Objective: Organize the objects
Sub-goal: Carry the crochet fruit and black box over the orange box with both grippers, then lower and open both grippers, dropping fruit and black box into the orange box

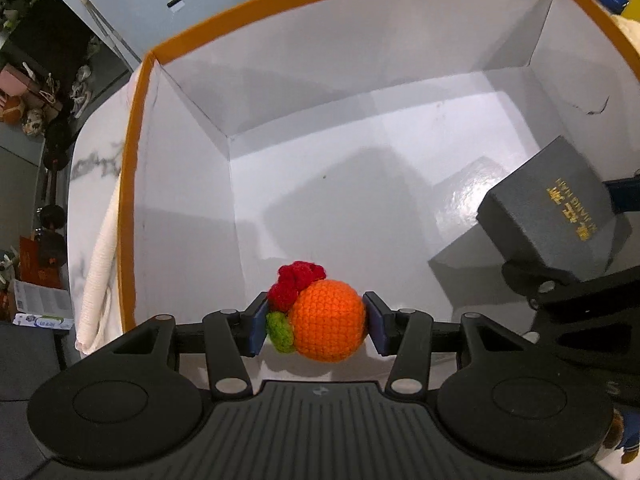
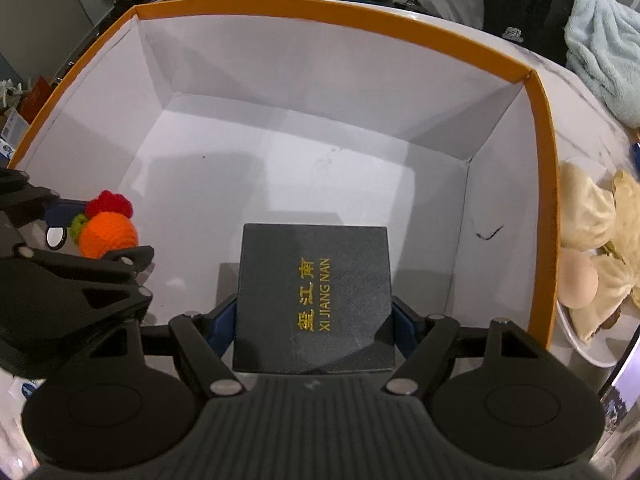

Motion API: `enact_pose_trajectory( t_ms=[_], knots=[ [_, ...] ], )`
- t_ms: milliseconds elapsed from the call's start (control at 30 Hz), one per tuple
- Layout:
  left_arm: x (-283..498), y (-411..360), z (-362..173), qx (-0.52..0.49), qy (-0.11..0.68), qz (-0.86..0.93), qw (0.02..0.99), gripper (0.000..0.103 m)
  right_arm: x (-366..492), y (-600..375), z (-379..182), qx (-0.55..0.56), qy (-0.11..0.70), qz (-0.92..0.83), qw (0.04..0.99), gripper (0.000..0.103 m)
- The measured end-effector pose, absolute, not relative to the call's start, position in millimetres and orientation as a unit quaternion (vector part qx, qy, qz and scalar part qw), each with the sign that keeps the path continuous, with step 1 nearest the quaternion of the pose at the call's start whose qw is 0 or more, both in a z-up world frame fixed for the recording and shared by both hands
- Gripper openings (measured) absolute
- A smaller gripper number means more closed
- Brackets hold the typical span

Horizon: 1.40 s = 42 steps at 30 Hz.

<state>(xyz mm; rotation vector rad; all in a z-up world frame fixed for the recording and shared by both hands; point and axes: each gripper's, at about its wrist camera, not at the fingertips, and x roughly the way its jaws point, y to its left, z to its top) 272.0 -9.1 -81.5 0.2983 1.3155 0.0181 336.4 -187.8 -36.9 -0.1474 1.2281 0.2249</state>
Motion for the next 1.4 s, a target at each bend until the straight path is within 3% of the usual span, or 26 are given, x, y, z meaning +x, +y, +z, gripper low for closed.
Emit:
enact_pose_trajectory(
  t_ms=[733, 767, 833, 900, 967, 1400],
  knots=[
    [268, -4, -61, 0.093, 0.597, -0.001, 0.797, 0.062, 332, -190, -18, -0.086, 0.558, 0.103, 0.819, 0.082],
    [267, -3, -58, 0.089, 0.595, -0.003, 0.799, 0.063, 331, -190, -15, -0.090, 0.555, 0.098, 0.821, 0.086],
    [266, -3, -53, 0.083, 0.591, -0.007, 0.802, 0.065, 328, -191, -8, -0.102, 0.542, 0.089, 0.829, 0.092],
    [264, -6, -45, 0.091, 0.578, 0.001, 0.811, 0.086, 327, -194, -1, -0.102, 0.537, 0.092, 0.833, 0.092],
    [260, -9, -35, 0.109, 0.554, 0.005, 0.825, 0.092, 326, -200, 6, -0.092, 0.532, 0.089, 0.837, 0.092],
    [222, 15, 16, 0.025, 0.481, 0.001, 0.876, 0.092, 281, -218, 51, -0.072, 0.443, 0.134, 0.884, 0.099]
  ],
)
